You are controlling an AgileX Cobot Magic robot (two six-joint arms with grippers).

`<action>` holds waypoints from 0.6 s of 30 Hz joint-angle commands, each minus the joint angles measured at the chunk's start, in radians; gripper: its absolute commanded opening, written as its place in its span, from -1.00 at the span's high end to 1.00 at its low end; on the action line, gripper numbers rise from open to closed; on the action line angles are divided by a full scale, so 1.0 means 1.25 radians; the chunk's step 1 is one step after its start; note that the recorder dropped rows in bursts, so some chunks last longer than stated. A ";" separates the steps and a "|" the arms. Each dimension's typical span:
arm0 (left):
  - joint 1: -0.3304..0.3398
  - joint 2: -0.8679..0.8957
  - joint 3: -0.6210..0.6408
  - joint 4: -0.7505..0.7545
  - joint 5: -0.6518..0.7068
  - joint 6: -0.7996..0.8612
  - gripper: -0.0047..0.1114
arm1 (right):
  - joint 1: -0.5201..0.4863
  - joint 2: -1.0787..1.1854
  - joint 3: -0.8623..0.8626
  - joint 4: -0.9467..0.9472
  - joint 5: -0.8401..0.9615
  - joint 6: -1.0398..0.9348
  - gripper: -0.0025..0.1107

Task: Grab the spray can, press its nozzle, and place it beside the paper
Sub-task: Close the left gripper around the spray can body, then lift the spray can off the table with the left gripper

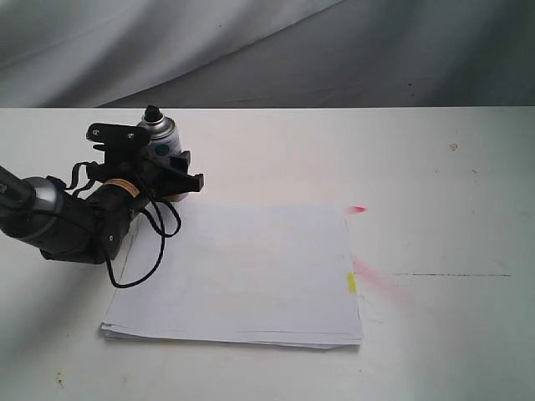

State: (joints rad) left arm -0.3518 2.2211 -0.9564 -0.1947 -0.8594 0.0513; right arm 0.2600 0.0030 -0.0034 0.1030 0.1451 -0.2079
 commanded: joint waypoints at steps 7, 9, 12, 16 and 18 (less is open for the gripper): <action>0.002 0.001 -0.003 -0.002 -0.054 0.050 0.92 | -0.002 -0.002 0.003 -0.006 -0.004 0.001 0.96; 0.002 -0.008 -0.003 -0.002 -0.037 0.050 0.92 | -0.002 -0.002 0.003 -0.006 -0.004 0.001 0.96; 0.002 -0.040 -0.003 -0.002 0.026 0.050 0.92 | -0.002 -0.002 0.003 -0.006 -0.004 0.001 0.96; 0.002 -0.122 -0.003 -0.002 0.132 0.108 0.92 | -0.002 -0.002 0.003 -0.006 -0.004 0.001 0.96; 0.002 -0.168 -0.003 -0.002 0.186 0.144 0.92 | -0.002 -0.002 0.003 -0.006 -0.004 0.001 0.96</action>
State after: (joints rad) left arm -0.3504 2.1108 -0.9564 -0.1947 -0.6647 0.1629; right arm 0.2600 0.0030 -0.0034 0.1030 0.1451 -0.2079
